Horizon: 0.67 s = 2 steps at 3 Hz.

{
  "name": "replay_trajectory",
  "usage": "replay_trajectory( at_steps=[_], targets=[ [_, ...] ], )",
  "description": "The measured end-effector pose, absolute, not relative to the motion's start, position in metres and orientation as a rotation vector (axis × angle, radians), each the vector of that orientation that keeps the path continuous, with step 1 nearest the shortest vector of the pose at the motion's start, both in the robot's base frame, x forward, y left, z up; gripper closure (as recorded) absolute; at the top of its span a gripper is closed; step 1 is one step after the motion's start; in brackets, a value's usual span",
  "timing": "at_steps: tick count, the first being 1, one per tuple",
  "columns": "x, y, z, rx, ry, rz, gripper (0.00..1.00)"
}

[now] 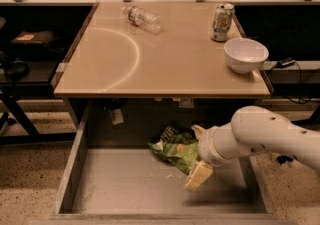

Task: Pick green jalapeno chip bag from top drawer and place on counter

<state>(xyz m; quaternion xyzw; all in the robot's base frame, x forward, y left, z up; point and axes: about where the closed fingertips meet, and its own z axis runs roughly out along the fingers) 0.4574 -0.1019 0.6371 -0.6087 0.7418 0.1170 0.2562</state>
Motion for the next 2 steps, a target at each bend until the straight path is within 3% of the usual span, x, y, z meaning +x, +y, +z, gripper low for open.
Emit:
replay_trajectory(
  at_steps=[2],
  targets=[
    [0.488, -0.094, 0.591, -1.554, 2.071, 0.401, 0.00]
  ],
)
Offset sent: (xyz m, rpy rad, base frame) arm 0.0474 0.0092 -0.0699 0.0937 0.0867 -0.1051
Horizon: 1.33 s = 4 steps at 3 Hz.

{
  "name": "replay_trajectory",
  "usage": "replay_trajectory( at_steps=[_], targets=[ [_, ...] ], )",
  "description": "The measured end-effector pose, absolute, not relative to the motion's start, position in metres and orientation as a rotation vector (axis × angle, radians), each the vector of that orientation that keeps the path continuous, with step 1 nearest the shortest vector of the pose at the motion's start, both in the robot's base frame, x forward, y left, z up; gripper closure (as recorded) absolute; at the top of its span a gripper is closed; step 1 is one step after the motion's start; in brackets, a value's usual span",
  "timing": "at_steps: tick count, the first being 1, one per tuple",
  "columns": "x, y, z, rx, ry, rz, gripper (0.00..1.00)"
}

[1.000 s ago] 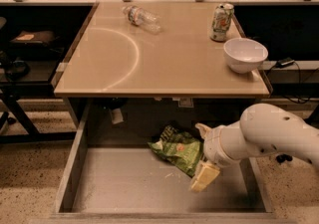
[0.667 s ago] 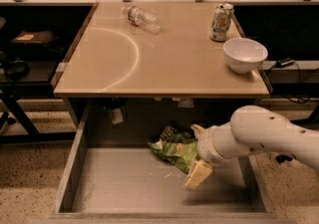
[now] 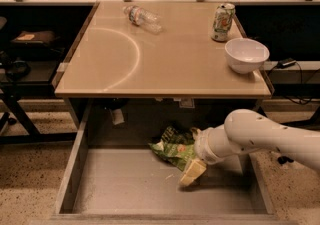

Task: Pick green jalapeno chip bag from top drawer and place on counter

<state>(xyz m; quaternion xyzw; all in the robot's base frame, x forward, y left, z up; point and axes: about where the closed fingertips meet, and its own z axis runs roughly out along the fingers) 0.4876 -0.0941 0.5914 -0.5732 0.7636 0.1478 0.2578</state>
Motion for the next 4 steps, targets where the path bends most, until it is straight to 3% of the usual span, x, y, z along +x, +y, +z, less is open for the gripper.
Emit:
replay_trajectory(
  at_steps=[2, 4],
  targets=[
    [0.4871, -0.0939, 0.5902, -1.555, 2.072, 0.404, 0.41],
    [0.4871, -0.0938, 0.5902, -1.555, 2.072, 0.404, 0.90]
  ],
)
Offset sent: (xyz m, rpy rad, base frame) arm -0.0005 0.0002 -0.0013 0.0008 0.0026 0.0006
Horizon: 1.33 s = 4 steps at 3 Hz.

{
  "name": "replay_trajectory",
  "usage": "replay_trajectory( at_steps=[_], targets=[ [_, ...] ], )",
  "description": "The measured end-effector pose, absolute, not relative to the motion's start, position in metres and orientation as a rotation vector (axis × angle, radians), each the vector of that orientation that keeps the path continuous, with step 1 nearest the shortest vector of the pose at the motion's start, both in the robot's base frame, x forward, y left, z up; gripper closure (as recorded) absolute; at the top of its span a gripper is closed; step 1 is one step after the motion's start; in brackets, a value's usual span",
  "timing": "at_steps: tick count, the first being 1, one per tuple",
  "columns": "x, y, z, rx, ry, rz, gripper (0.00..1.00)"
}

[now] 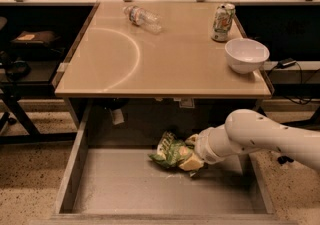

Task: Pick green jalapeno chip bag from top drawer and place on counter

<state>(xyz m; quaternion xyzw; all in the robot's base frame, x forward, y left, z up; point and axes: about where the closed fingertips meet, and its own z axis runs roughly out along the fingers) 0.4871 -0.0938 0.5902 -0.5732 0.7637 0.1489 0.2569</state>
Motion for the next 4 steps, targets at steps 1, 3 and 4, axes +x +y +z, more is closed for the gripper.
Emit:
replay_trajectory(
  at_steps=[1, 3, 4],
  targets=[
    [0.487, -0.094, 0.590, -1.555, 2.072, 0.404, 1.00],
    [0.475, -0.096, 0.638, -1.600, 1.964, 0.450, 1.00],
    [0.464, -0.105, 0.700, -1.641, 1.877, 0.434, 1.00]
  ],
)
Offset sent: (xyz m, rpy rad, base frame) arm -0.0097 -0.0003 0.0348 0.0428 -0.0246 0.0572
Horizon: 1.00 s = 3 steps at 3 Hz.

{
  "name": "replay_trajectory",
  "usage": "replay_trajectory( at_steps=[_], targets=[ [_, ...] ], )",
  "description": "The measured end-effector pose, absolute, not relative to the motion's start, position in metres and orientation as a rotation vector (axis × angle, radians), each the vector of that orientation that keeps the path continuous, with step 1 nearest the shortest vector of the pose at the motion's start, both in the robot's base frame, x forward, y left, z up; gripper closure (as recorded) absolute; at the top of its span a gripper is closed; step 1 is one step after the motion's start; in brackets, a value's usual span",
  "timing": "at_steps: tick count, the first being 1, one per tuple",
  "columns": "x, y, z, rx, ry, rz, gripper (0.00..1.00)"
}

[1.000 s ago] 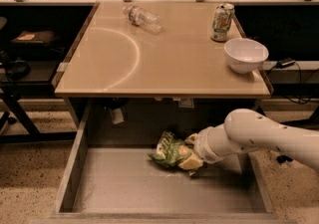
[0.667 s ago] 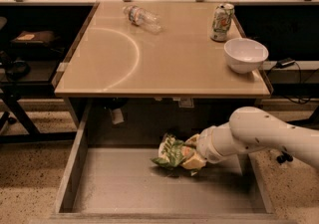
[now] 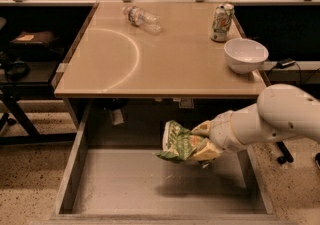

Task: Pick green jalapeno chip bag from top drawer and place on counter

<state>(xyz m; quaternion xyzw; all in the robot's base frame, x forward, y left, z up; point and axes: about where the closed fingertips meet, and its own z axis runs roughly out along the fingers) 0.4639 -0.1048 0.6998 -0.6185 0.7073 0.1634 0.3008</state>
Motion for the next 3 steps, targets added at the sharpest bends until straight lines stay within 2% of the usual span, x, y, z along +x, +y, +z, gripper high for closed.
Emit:
replay_trajectory(
  at_steps=[2, 3],
  targets=[
    [0.457, -0.116, 0.831, -1.709, 1.718, 0.329, 1.00],
    [0.457, -0.116, 0.831, -1.709, 1.718, 0.329, 1.00]
  ],
)
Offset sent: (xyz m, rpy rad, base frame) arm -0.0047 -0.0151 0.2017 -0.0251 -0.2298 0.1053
